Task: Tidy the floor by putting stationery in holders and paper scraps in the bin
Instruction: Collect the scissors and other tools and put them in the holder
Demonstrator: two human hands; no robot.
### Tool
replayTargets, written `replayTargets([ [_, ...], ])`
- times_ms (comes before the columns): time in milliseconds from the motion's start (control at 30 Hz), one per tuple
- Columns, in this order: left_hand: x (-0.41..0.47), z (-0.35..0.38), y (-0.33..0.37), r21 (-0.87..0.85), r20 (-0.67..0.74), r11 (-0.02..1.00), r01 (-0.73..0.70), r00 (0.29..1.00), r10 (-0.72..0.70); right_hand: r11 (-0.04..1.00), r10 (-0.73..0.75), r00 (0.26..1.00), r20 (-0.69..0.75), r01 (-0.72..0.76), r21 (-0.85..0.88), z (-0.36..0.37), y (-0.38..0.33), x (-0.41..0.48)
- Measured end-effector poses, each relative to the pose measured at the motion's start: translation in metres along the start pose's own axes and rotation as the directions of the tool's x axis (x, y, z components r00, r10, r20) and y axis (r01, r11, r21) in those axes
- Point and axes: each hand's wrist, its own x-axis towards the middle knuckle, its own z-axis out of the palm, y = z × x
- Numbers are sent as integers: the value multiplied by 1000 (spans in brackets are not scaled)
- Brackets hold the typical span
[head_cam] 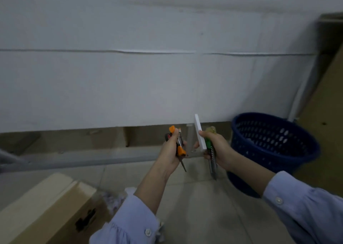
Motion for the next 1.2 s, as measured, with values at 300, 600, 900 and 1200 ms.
replayTargets([
  [300, -2, 128, 5, 81, 10, 993, -86, 996, 85, 991, -124, 959, -256, 135, 25, -102, -62, -38],
  [600, -26, 273, 7, 113, 90, 981, -157, 985, 148, 947, -295, 858, -421, 322, -8, -223, -160, -95],
  [900, -36, 385, 9, 136, 142, 963, -232, 967, 213, 889, -450, 766, -459, 430, -154, -303, -209, -107],
  [1200, 9, 466, 43, 164, 267, 920, -357, 913, 307, 806, -542, 610, -578, 572, -153, -325, -261, -61],
])
